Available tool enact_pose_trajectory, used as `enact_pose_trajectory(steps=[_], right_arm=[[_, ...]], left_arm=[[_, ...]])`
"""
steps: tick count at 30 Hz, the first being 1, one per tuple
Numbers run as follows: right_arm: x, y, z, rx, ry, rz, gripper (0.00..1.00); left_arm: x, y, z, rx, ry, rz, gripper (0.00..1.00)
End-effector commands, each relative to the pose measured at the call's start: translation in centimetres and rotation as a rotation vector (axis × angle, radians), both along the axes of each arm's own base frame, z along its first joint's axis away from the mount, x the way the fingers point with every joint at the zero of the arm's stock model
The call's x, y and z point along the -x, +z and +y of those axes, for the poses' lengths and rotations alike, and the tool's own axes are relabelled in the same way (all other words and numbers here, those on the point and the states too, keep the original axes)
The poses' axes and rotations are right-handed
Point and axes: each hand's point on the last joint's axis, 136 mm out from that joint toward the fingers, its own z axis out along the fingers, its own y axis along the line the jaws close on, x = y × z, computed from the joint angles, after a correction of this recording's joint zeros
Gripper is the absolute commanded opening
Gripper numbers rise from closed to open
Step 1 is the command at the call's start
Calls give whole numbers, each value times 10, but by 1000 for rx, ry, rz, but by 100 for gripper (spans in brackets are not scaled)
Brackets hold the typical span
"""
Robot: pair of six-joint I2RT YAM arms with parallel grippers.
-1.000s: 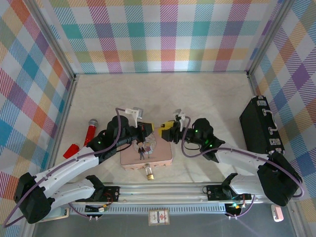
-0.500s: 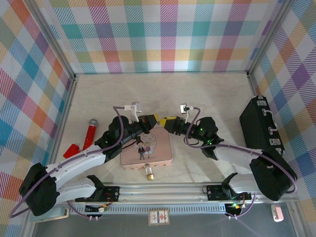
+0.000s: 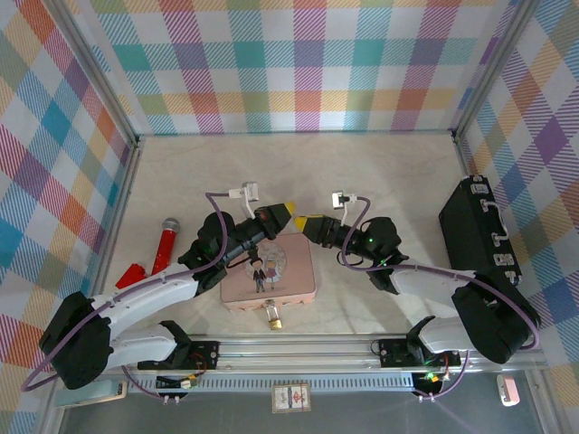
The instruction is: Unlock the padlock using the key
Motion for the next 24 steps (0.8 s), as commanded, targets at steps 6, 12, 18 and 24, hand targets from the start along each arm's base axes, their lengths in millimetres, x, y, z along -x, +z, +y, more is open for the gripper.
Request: enact_pose_trajectory(steps=[6,12,18,24], right_arm=[[9,16,0,-48,40,-53,41],[10,17,4,-48,63,-52,37],[9,15,4,-46,58,-45,32],[7,12,5,-38,54,-30,24]], left_arm=[[6,3,-3,30,-30,-7,0],[6,1,-2,30,-31,-1,0],[6,0,-3,29,-31,1,0],[6,-2,-3,27,-29,5,0]])
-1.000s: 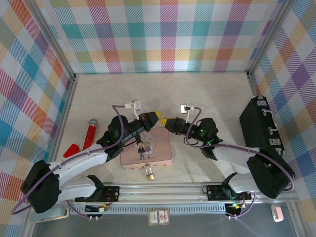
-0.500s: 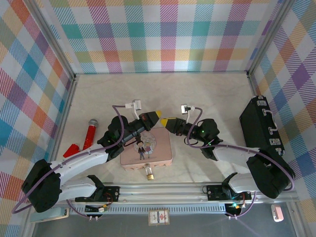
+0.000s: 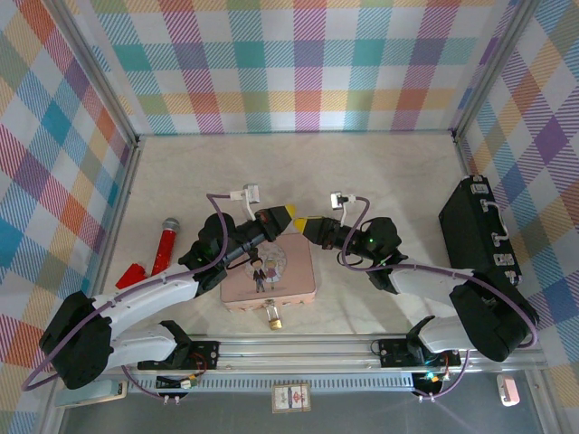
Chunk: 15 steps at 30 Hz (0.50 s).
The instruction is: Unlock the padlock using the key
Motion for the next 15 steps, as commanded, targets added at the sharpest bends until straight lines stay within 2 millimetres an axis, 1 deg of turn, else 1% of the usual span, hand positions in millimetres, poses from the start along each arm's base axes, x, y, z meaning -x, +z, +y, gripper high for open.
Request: enact_pose_trajectory(steps=[1,9,15], right_arm=[[1,11,2,-30,13,-29,24],[1,12,2,-32,12,-27,18],[0,12,1,-32,4,-24,12]], left_arm=[[3,4,-1,25,-11,-17,0],[3,4,-1,25,-8,-17,0],[2,2,0,23,-3,-17,0]])
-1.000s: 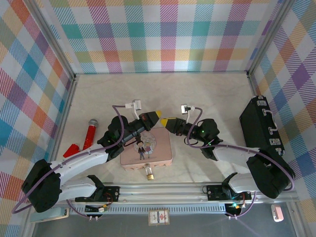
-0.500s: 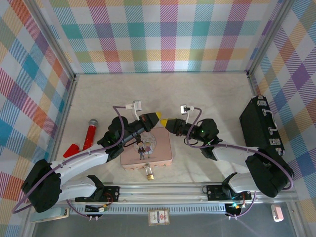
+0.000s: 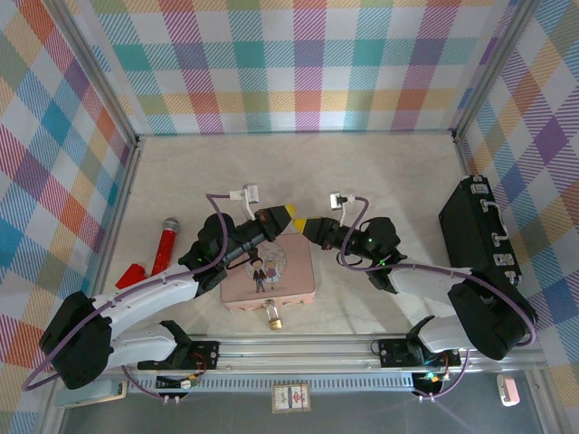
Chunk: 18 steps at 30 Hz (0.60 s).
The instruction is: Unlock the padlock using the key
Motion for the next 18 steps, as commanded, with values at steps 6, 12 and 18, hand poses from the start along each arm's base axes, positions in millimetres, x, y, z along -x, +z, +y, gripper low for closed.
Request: enact_pose_trajectory(steps=[6,12,18], right_arm=[[1,14,-1,-31,-3,-30,7],[-4,2,-7,57,-66,-7,0],[-6,-21,-25,306,-165,-4,0]], left_arm=[[1,0,-1,6,-2,-10,0],[0,-8,8,-111,38,-4,24],[3,-34,55,-336,195,44,64]])
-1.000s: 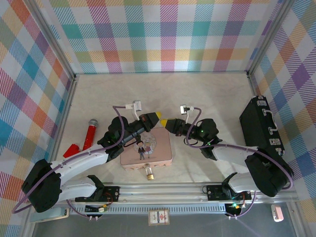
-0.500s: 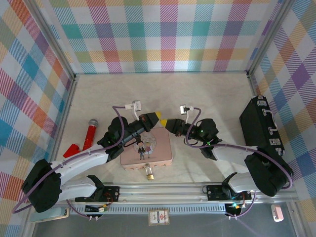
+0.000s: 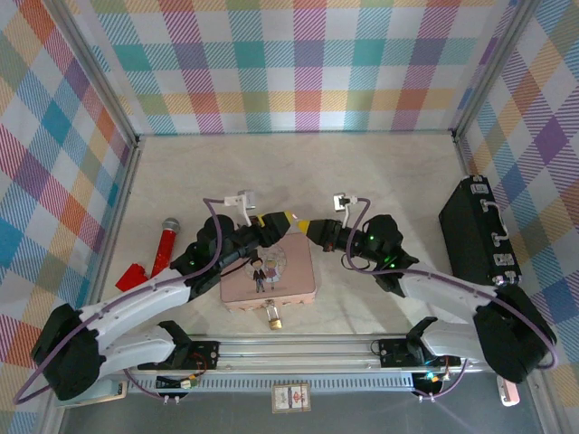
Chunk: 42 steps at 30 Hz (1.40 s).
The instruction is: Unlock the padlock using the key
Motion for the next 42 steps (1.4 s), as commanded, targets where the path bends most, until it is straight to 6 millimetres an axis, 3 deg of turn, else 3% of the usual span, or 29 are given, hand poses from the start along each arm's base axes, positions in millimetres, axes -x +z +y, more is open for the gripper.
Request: enact_pose_trajectory(steps=[1,5,7,12,17,23,25,35,42], right_arm=[[-3,-17,-15,199,-77,-22,0],[0,-34,-38,401,-132,-42,0],[-1,-42,-48,482,-158,-50,0],[-3,-55,-62,604,-189,-70,0],[-9,-54,-63,629,-210,-98,0],[-18,-57,-70,654,-264,-127,0],[-19,-57,-70,653,-272,-132,0],[-20,-56,-70,627,-284,-128,0],[-17,-58,-74,626,-290,-116,0]], left_arm=[[2,-7,40,-207,127,5,69],[13,-34,96,-582,246,163,80],[22,-45,113,-732,253,256,83],[60,-68,123,-1037,117,473,88],[101,-79,124,-1254,52,546,93],[152,-111,113,-1198,-107,579,100],[161,-121,115,-1176,-105,595,100],[166,-161,124,-1170,-2,672,100],[158,-182,105,-1115,-16,632,99]])
